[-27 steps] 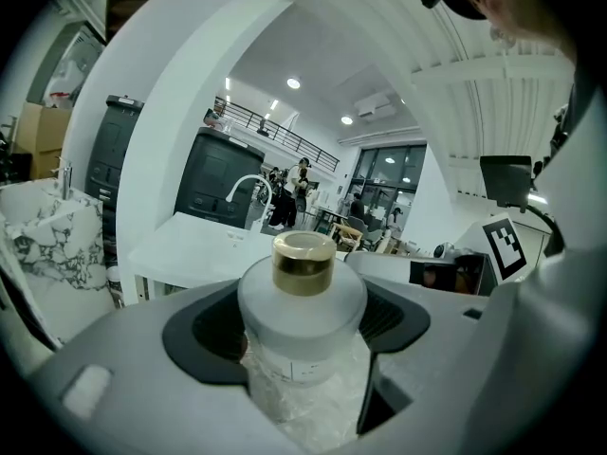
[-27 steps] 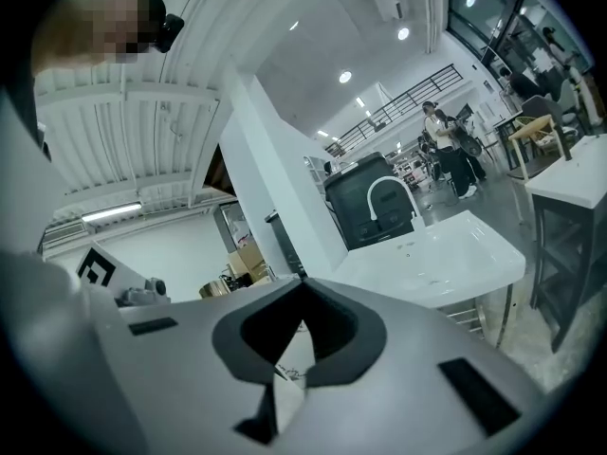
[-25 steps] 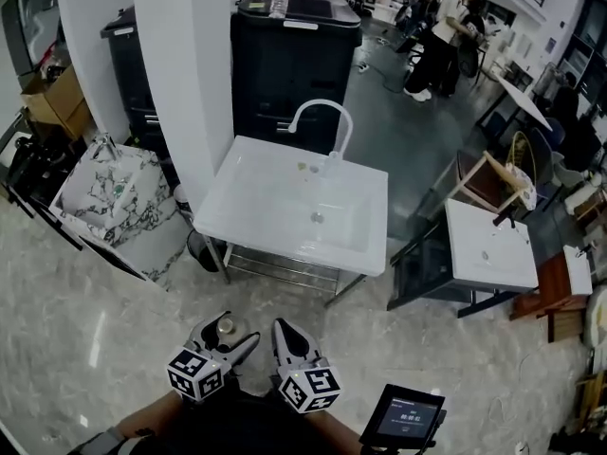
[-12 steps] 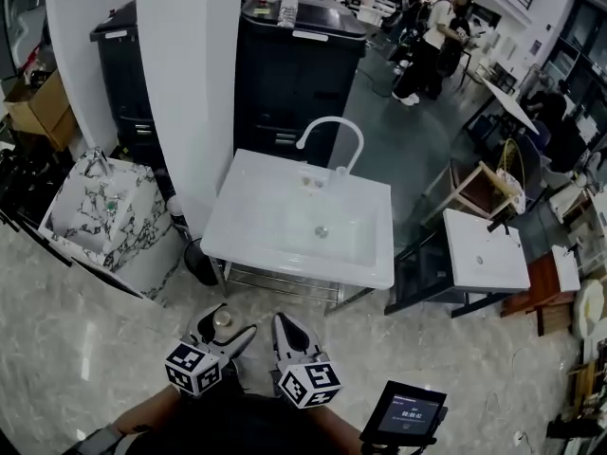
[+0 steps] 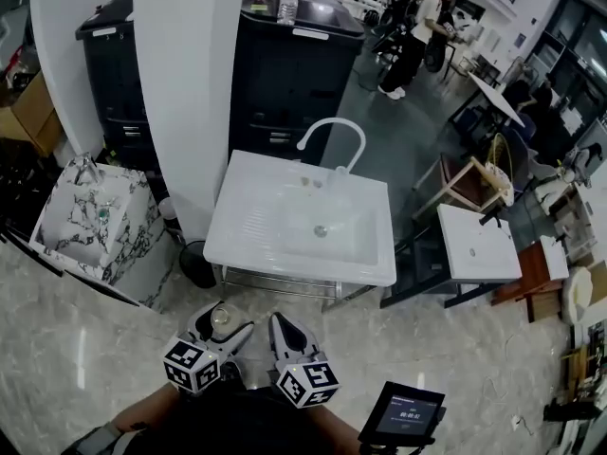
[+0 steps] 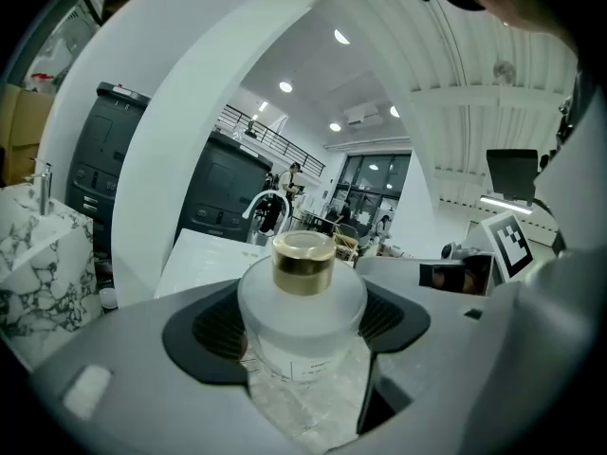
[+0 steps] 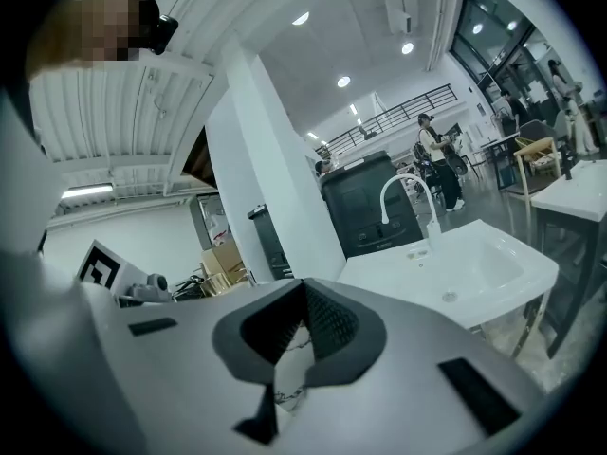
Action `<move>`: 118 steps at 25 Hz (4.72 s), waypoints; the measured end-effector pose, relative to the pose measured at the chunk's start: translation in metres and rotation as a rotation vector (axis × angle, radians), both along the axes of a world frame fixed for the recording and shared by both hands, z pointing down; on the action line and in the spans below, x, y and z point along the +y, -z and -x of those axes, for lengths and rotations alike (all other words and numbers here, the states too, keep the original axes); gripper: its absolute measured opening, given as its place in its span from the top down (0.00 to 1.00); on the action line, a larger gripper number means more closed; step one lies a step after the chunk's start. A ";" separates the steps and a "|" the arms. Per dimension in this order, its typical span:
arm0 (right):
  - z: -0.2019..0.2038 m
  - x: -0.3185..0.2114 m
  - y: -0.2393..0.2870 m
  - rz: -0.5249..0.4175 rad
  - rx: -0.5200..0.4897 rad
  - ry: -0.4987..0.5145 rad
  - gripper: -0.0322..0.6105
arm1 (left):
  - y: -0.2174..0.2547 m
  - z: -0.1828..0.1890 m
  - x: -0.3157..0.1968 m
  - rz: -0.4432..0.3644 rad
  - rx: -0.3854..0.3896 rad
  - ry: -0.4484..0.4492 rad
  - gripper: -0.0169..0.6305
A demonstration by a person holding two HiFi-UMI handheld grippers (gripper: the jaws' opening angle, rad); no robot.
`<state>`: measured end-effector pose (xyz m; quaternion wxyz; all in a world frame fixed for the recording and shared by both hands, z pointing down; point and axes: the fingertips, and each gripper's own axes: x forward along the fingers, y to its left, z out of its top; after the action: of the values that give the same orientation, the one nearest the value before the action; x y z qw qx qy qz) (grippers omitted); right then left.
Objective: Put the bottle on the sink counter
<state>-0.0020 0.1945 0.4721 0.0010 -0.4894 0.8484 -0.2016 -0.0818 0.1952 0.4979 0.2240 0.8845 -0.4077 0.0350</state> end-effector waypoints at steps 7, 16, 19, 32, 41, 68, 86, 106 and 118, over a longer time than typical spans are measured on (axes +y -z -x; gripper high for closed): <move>0.006 0.000 -0.012 0.027 0.002 -0.024 0.96 | -0.010 0.001 -0.002 0.020 0.013 -0.034 0.45; 0.004 -0.023 -0.025 0.065 -0.031 -0.028 0.96 | -0.024 0.001 -0.024 0.073 0.001 -0.018 0.45; 0.002 -0.040 -0.025 0.058 -0.048 -0.021 0.96 | -0.022 -0.001 -0.039 0.066 -0.012 -0.009 0.45; -0.021 -0.144 -0.020 0.051 -0.063 0.044 0.96 | -0.015 -0.028 -0.137 0.043 -0.024 0.044 0.45; -0.042 -0.193 -0.030 0.081 -0.077 0.057 0.96 | -0.022 -0.049 -0.185 0.058 -0.030 0.060 0.45; -0.075 -0.267 -0.032 0.091 -0.141 0.098 0.96 | -0.018 -0.074 -0.249 0.071 -0.086 0.117 0.45; -0.080 -0.313 -0.029 0.100 -0.096 -0.059 0.96 | -0.026 -0.063 -0.316 0.073 -0.060 0.014 0.45; -0.079 -0.370 -0.064 0.196 -0.079 -0.132 0.96 | -0.096 -0.010 -0.463 0.044 -0.234 0.106 0.45; -0.078 -0.377 -0.085 0.261 -0.052 -0.164 0.96 | -0.135 0.004 -0.537 -0.020 -0.358 0.129 0.45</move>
<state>0.0761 -0.1828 0.5573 -0.0242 -0.5477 0.7718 -0.3222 -0.0859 -0.3413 0.6332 0.1410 0.8384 -0.4972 0.1732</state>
